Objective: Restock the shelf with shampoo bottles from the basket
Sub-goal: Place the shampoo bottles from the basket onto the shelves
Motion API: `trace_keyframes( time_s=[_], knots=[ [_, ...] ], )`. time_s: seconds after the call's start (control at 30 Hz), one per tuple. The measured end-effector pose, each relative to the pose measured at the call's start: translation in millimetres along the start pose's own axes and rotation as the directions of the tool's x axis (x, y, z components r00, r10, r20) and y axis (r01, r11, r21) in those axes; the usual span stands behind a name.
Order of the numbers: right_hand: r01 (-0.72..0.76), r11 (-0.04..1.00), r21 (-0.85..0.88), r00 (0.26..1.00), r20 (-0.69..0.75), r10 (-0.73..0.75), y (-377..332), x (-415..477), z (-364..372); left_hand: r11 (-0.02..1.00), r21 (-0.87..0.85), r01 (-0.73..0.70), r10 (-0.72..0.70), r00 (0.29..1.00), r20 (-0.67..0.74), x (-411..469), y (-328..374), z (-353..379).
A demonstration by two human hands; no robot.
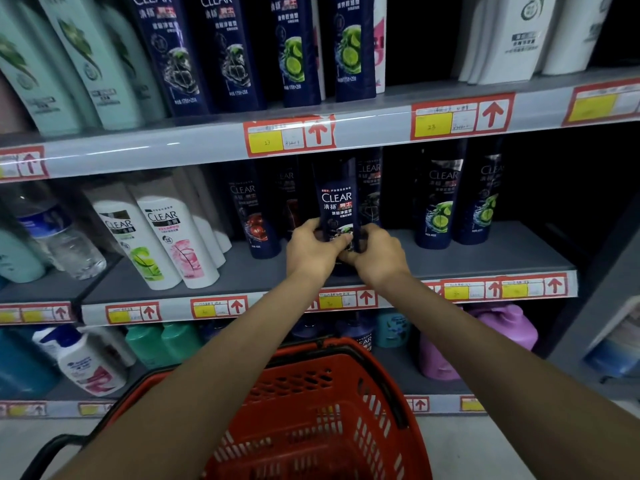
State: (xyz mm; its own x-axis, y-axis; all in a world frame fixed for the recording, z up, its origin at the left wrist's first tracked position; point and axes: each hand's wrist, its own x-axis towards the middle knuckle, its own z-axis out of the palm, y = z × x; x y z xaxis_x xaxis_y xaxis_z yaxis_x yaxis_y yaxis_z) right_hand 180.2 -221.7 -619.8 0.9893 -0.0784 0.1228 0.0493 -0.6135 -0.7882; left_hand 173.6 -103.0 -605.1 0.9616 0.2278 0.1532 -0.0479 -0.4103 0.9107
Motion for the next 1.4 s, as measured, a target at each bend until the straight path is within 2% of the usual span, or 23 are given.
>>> trace_keyframes(
  time_s=[0.13, 0.2, 0.3, 0.43, 0.7, 0.83, 1.03, 1.4],
  knots=[
    [-0.125, 0.991, -0.05, 0.992, 0.009, 0.125, -1, -3, -1, 0.996, 0.06, 0.061, -0.064, 0.997, 0.051, -10, -12, -9],
    [-0.16, 0.987, -0.005, 0.987, 0.028, 0.161, -3, -6, -1, 0.99, 0.032, 0.141, -0.143, 0.985, 0.1, -14, -17, -11],
    [-0.164, 0.985, 0.057, 0.986, 0.042, 0.162, -3, -10, 3, 0.973, -0.021, 0.228, -0.221, 0.959, 0.176, -18, -16, -12],
    [-0.154, 0.981, 0.118, 0.988, 0.049, 0.149, -2, -9, 8, 0.963, -0.068, 0.26, -0.232, 0.931, 0.281, -22, -9, -10],
    [-0.169, 0.967, 0.191, 0.983, 0.11, 0.15, 5, 13, 24, 0.926, -0.098, 0.364, -0.311, 0.884, 0.349, -7, 0, -8],
    [-0.166, 0.955, 0.247, 0.985, 0.094, 0.147, 21, 38, 38, 0.903, -0.054, 0.427, -0.375, 0.842, 0.389, 6, -2, -10],
    [-0.144, 0.953, 0.268, 0.989, 0.069, 0.13, 26, 49, 50, 0.911, -0.025, 0.412, -0.372, 0.845, 0.384, 17, 0, -11],
    [-0.163, 0.951, 0.264, 0.985, 0.097, 0.142, 18, 38, 34, 0.918, -0.095, 0.386, -0.325, 0.866, 0.379, 9, -4, -7]
  ],
)
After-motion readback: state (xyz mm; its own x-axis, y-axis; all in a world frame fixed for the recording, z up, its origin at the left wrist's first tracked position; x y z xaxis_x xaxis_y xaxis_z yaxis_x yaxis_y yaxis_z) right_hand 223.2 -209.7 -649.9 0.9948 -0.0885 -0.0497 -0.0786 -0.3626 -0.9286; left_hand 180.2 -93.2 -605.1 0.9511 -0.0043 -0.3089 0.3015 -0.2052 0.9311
